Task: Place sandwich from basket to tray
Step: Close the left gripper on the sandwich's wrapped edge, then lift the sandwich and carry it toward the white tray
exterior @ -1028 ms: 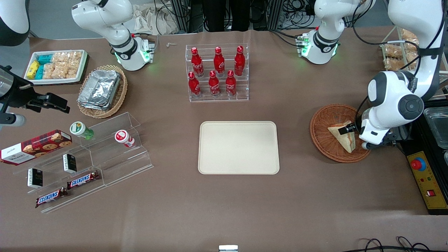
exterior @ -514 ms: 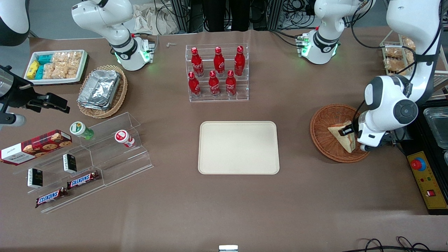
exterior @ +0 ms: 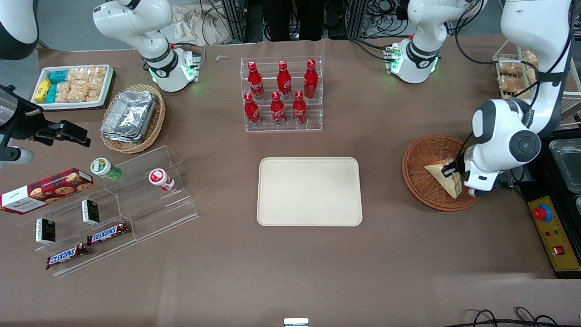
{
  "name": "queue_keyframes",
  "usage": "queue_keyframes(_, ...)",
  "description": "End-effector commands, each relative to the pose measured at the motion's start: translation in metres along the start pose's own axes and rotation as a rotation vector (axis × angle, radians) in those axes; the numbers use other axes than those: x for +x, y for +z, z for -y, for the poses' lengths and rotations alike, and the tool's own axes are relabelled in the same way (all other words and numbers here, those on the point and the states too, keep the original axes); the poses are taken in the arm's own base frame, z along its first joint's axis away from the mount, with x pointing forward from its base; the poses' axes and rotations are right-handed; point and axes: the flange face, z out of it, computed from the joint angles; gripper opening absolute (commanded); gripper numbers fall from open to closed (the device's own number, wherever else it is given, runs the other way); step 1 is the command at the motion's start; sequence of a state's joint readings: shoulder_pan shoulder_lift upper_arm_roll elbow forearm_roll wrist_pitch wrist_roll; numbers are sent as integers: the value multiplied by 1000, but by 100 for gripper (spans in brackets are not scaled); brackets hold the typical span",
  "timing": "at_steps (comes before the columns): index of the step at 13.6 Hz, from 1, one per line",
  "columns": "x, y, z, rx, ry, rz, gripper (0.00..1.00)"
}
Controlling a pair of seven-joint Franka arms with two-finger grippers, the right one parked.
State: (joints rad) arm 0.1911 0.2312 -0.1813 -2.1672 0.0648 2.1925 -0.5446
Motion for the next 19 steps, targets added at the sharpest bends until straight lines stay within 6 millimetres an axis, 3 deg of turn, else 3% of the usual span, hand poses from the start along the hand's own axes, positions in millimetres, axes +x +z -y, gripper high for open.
queue_keyframes(1,3,-52,-8,17,-18,7,8)
queue_keyframes(4,2,-114,-35,28,26,18,0)
queue_keyframes(8,-15,-168,-70,28,110,17,0)
queue_keyframes(14,-68,-165,-154,38,267,19,0)
queue_keyframes(19,-98,-151,-198,49,357,28,0)
